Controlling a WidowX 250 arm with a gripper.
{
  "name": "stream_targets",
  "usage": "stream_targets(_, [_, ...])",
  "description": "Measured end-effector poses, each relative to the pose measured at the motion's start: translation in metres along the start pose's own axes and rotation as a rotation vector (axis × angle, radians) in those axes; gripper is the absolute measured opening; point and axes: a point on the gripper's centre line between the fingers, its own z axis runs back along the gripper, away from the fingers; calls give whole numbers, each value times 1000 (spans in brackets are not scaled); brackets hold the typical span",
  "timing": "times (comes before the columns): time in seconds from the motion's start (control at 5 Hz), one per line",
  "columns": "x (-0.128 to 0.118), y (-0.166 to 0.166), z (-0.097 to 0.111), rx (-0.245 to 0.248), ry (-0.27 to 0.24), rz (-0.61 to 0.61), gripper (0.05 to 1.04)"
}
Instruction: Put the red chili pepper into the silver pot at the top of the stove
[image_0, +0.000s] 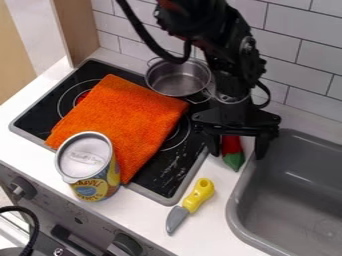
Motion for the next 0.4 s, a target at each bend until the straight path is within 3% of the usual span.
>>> stream_targets(0.4, [4,8,-1,5,-19,21,999])
